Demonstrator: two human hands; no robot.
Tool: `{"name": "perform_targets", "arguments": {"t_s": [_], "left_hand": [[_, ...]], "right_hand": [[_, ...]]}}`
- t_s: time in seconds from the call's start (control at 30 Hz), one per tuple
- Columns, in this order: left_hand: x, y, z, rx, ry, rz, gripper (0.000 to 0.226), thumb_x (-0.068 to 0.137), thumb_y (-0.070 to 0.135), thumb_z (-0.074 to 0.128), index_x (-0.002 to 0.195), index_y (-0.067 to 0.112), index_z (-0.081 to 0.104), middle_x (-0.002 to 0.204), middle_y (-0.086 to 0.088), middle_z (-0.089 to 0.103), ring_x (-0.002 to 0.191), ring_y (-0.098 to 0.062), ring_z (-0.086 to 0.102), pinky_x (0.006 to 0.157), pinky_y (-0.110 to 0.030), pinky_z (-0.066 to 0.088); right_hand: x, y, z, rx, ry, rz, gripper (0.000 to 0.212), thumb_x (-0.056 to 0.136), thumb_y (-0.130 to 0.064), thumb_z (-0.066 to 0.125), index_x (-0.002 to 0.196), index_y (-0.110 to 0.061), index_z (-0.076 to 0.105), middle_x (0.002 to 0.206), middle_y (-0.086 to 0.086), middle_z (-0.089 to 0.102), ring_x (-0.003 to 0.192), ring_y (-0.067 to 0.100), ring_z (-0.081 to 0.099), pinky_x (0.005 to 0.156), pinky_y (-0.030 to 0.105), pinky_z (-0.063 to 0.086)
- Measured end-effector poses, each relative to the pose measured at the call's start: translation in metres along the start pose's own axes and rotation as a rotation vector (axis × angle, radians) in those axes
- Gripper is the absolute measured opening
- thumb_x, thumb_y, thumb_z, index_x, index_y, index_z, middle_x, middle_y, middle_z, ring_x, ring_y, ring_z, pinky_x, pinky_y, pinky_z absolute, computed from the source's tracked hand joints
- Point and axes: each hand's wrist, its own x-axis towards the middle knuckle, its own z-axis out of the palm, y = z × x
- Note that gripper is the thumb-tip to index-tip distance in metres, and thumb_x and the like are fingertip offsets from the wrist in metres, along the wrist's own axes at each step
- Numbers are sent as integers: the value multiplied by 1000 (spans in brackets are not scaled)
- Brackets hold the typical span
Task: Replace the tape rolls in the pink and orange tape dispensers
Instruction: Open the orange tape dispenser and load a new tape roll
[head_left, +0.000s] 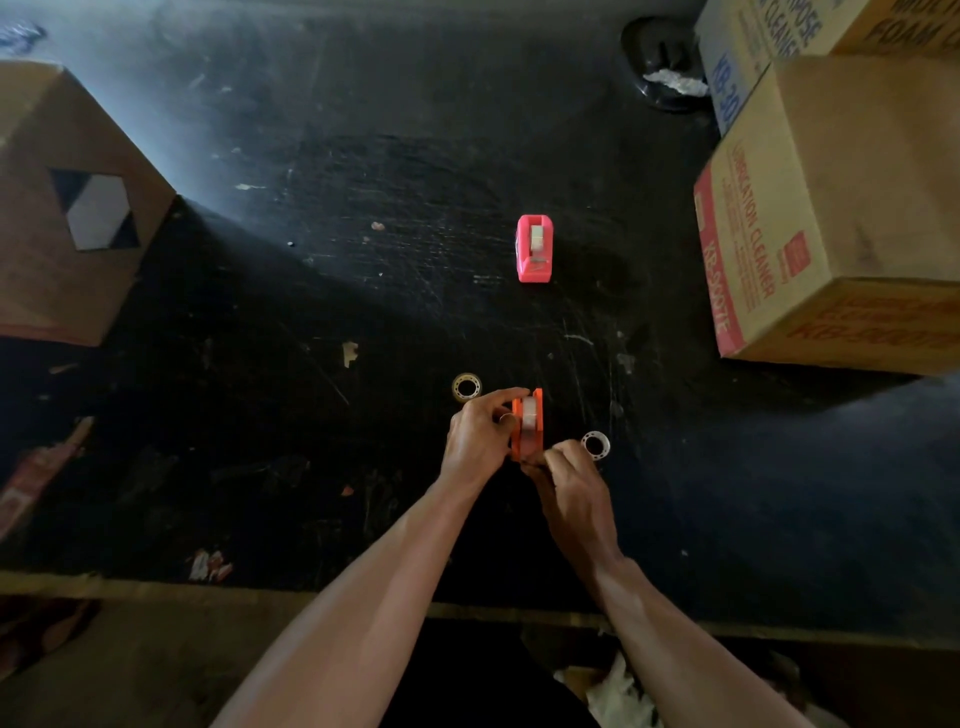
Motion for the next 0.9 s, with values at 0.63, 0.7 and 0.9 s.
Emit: {"name": "perform_targets", "arguments": {"t_s": [0.63,0.7,0.9], "left_hand": [[2,4,-2,14,-31,-20,44,102,4,55,137,29,66,115,-4,71,95,-15,74,84,-42,66],[2,3,-3,-8,-32,-13,43,103,4,56,136,28,67,114,-3,72,97,-17,75,83,-39,66],[3,2,-3,-4,-34,-8,44,102,5,58,137,31,66,105,6,69,97,-13,73,87,-37,64]], "right_hand": [[-10,-4,7,178,66,176,12,100,-21,65,96,-15,74,98,-9,61,81,-2,57,70,11,43],[-8,-5,3,205,57,205,14,100,-26,64,94,-18,74,97,-12,60,86,-7,58,72,8,42],[-6,-6,0,239,70,214,19,99,-36,64,94,-20,74,98,-10,64,87,0,62,77,24,53]]}}
